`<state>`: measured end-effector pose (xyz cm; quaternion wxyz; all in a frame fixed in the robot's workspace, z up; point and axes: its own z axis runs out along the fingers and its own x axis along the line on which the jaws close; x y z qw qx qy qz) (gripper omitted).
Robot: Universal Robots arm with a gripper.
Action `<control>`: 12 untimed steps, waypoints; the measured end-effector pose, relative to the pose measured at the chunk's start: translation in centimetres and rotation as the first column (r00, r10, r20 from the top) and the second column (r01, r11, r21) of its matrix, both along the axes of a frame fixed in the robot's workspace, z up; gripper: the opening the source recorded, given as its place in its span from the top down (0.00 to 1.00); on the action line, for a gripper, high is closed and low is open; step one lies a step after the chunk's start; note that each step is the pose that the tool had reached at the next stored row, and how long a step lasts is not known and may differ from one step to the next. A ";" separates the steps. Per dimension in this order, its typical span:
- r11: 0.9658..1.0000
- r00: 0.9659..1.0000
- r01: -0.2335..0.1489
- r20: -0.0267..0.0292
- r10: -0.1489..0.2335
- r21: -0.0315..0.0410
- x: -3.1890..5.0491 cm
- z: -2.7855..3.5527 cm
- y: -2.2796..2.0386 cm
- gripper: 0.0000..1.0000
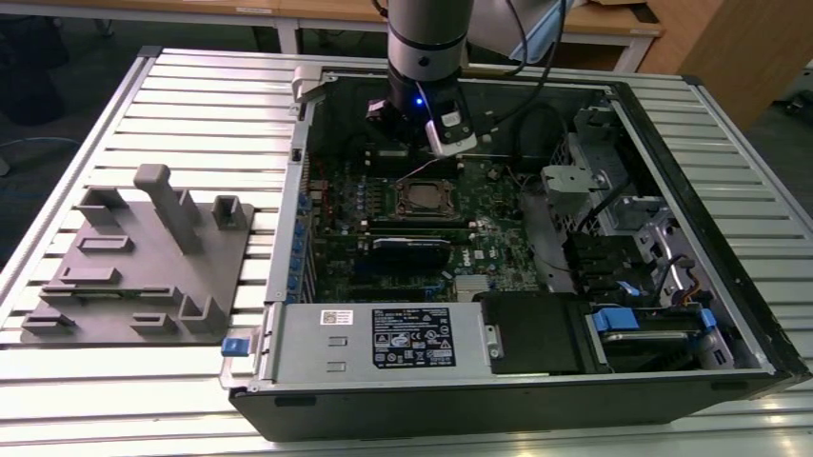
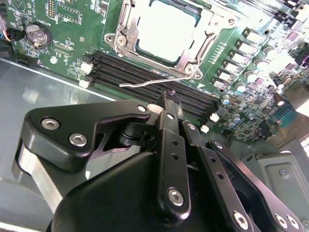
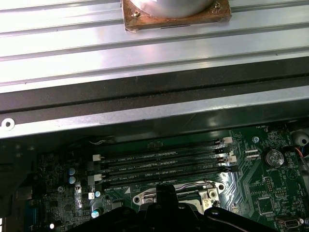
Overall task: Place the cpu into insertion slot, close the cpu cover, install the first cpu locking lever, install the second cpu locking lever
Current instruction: 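Install the first cpu locking lever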
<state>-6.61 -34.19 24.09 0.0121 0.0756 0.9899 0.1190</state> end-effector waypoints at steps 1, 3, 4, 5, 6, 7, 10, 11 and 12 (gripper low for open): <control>1.000 1.000 0.000 0.000 0.000 0.000 0.00 0.00 0.00 0.89; 1.000 1.000 0.000 0.000 0.000 0.000 0.00 -0.01 0.00 0.89; 1.000 1.000 0.000 0.000 0.000 0.000 0.00 -0.01 0.00 0.89; 1.000 1.000 0.000 0.000 0.000 0.000 0.00 -0.02 0.00 0.89; 1.000 1.000 0.000 0.000 0.000 0.000 0.00 -0.02 0.00 0.89; 1.000 1.000 0.000 0.000 0.000 0.000 0.00 -0.02 0.00 0.89; 1.000 1.000 0.000 0.000 0.000 0.000 0.00 -0.06 0.00 0.89; 1.000 1.000 0.000 0.000 0.000 0.000 0.00 -0.06 0.00 0.89; 1.000 1.000 0.000 0.000 0.000 0.000 0.00 -0.06 0.00 0.89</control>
